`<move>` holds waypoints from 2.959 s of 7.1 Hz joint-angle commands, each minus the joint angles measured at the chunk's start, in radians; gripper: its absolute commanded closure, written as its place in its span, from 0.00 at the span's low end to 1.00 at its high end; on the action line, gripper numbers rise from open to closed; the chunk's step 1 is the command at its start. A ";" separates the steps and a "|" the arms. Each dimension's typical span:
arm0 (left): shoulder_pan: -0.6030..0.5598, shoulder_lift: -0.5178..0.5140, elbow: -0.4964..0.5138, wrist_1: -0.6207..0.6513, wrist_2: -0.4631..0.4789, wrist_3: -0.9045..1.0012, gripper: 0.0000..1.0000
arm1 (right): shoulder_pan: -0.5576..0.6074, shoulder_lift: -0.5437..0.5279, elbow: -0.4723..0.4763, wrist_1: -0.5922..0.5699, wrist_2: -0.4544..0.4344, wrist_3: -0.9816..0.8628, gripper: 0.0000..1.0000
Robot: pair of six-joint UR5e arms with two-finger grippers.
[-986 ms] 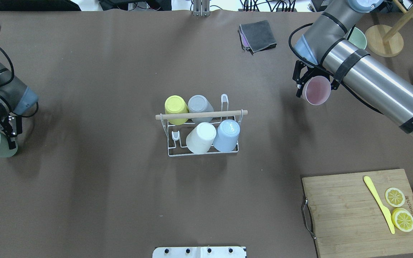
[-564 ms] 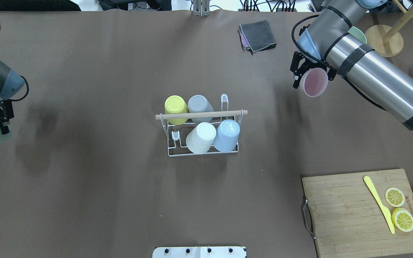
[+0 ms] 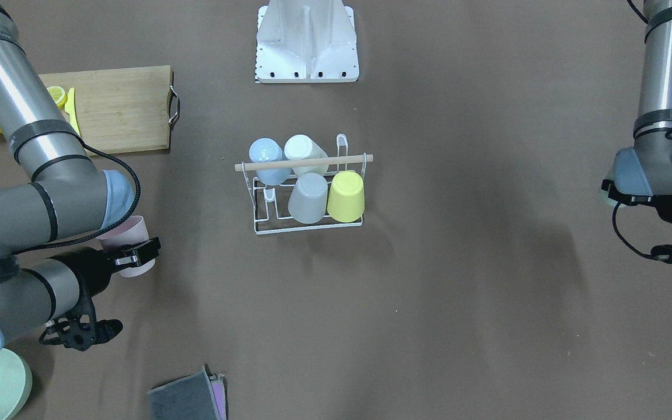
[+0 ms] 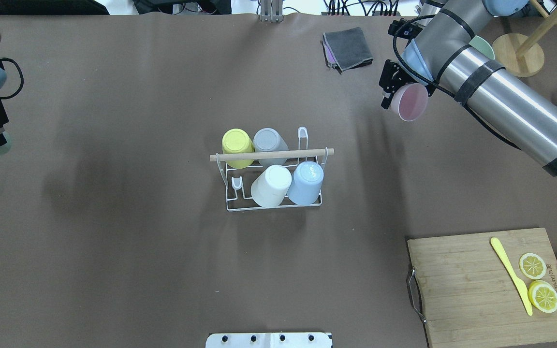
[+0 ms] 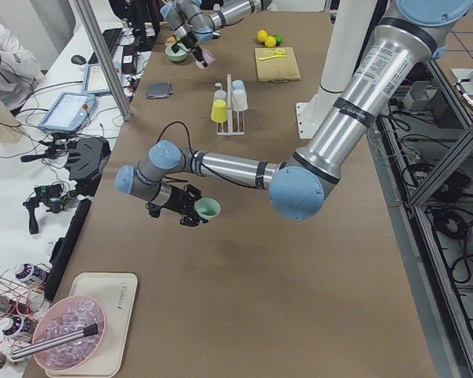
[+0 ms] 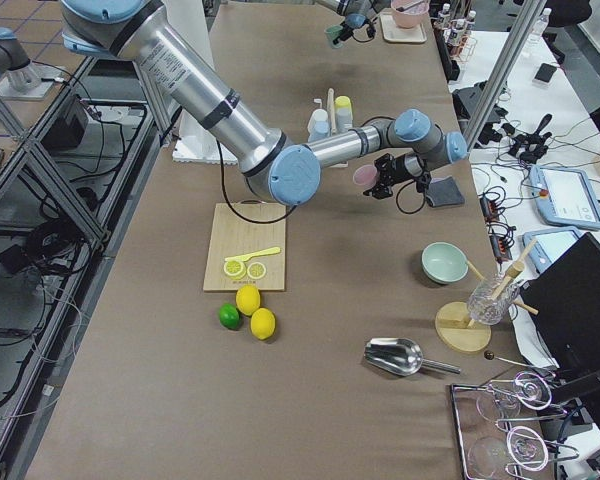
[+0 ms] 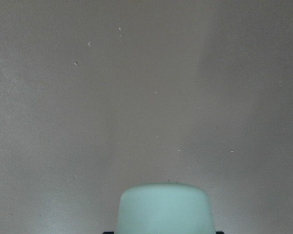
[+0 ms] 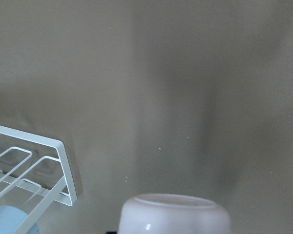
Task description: Place cup on cup holder
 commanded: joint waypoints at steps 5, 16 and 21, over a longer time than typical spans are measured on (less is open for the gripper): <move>-0.049 0.027 -0.027 -0.934 -0.058 -0.752 1.00 | 0.004 -0.007 -0.002 0.077 0.012 0.006 0.88; 0.131 0.073 -0.133 -1.984 0.501 -1.536 1.00 | -0.022 -0.039 0.072 -0.081 -0.083 -0.006 1.00; 0.317 0.071 -0.153 -2.315 0.814 -1.659 1.00 | 0.003 -0.033 0.128 -0.042 -0.089 -0.002 1.00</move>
